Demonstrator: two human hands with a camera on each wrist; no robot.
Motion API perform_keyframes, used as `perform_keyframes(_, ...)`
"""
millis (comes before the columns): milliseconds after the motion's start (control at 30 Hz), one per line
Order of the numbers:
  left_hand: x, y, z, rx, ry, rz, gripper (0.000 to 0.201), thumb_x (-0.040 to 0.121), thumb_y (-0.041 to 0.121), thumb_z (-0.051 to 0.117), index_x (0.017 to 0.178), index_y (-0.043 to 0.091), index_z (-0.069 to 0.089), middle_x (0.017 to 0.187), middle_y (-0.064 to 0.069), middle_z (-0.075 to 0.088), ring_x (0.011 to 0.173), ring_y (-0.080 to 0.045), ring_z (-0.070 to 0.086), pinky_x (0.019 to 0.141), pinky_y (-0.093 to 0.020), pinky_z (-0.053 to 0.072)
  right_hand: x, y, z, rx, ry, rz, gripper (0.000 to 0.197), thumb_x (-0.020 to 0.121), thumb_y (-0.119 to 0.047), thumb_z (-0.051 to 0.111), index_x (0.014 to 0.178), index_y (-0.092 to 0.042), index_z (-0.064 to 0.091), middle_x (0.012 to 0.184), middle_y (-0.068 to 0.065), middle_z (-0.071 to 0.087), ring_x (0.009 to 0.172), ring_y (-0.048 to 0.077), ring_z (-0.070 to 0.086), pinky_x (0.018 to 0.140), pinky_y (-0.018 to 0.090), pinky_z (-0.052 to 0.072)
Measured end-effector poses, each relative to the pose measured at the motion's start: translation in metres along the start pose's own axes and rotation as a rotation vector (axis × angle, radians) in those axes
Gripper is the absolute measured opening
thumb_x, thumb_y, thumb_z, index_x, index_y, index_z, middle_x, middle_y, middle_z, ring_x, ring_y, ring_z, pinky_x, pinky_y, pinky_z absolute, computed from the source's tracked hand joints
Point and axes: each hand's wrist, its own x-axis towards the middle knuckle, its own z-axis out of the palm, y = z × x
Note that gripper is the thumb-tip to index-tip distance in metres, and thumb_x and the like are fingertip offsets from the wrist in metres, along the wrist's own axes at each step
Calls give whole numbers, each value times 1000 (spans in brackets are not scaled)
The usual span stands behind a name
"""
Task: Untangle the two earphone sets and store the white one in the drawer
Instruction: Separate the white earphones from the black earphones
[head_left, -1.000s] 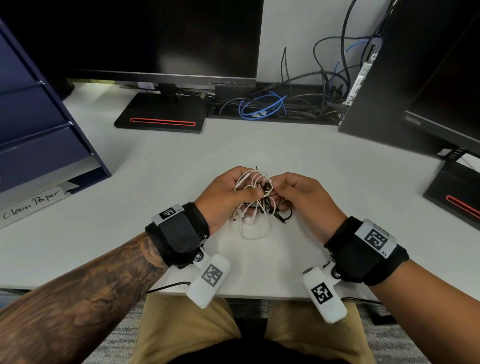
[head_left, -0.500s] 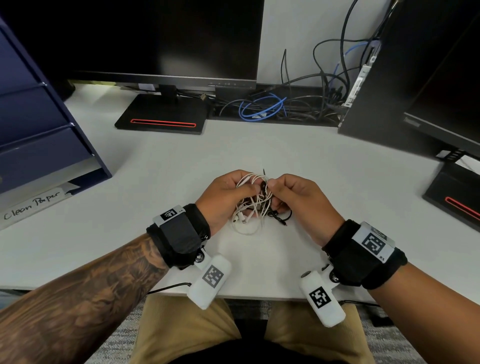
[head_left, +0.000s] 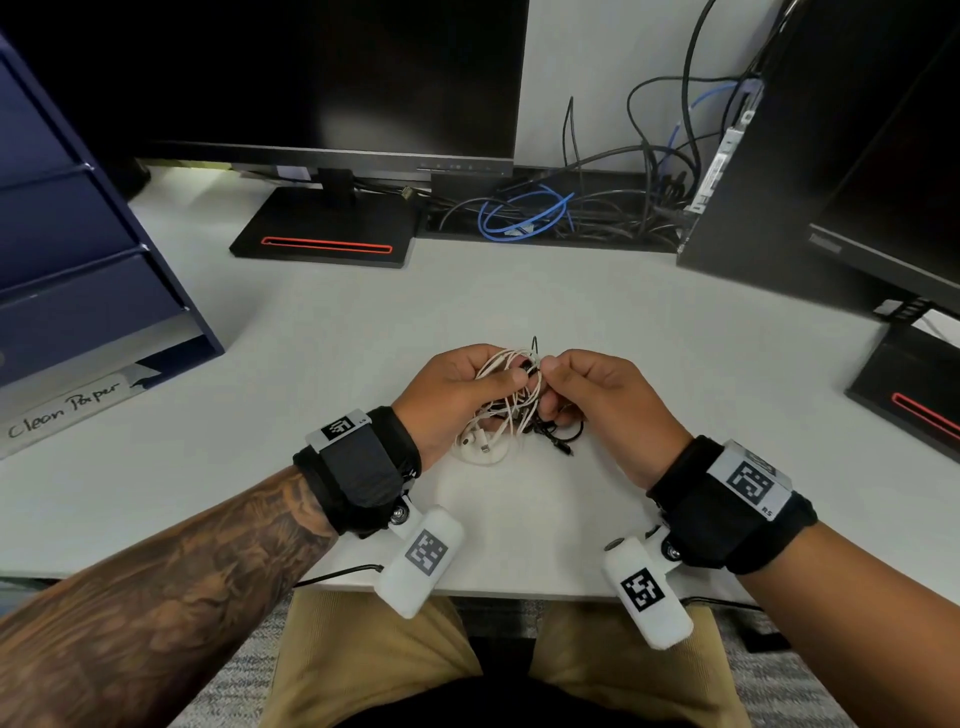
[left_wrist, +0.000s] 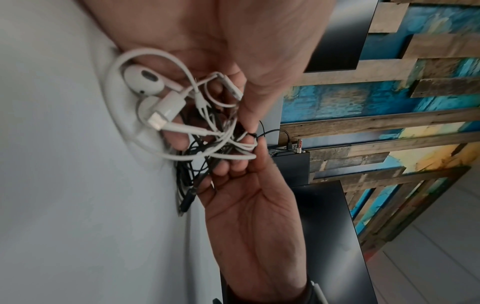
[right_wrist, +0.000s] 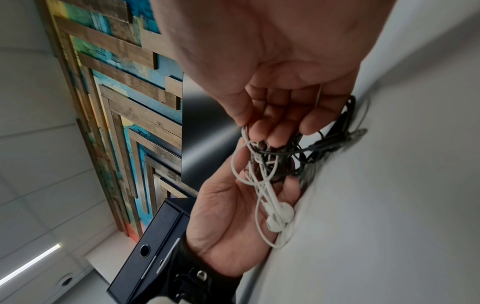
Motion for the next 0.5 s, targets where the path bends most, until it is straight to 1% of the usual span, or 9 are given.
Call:
perform_keyframes(67,0,0,0,26,-7,16,24,92,21,67,108,2,68,96,-15,70,85,-26,65,84,-48,49,0,-1,0,-2,-1,5,38,103,-28,56,84,3,65,67,2,65,68,15,58,68,30,47)
perform_keyframes(100,-1,0,1,37,-4,19,21,95,20,64,107,3,68,95,-15,70,84,-25,65,83,-47,50,0,-1,0,-2,2,6,38,103,-29,56,81,1,65,67,4,64,67,16,57,67,29,47)
perform_keyframes(200,1,0,2,61,7,8,27,96,18,61,111,-3,66,96,-17,69,84,-25,65,82,-44,51,-1,-2,1,6,5,12,36,103,-30,57,73,-12,64,65,6,62,64,15,56,67,30,47)
perform_keyframes(300,-1,1,3,81,-5,20,28,95,16,62,112,-6,65,97,-17,69,86,-25,65,80,-40,53,-1,-2,2,13,13,19,37,103,-30,57,68,-20,65,64,5,61,63,15,58,68,34,47)
perform_keyframes(367,-3,3,4,102,-19,33,27,92,14,66,113,-4,65,100,-16,70,90,-24,66,81,-39,54,-1,-3,1,6,12,14,37,103,-31,57,68,-20,65,64,5,62,64,16,59,68,34,48)
perform_keyframes(433,-4,3,6,131,-21,45,24,91,11,67,111,-2,66,100,-16,70,91,-24,66,85,-41,53,-1,-4,0,1,2,13,35,102,-31,58,72,-15,66,64,6,62,64,18,59,68,33,48)
perform_keyframes(500,-4,3,6,151,-14,55,19,93,11,65,107,-2,67,97,-15,70,89,-25,65,86,-44,51,-1,-4,-1,24,-6,19,33,103,-29,57,76,-11,65,63,5,59,63,17,58,66,30,48)
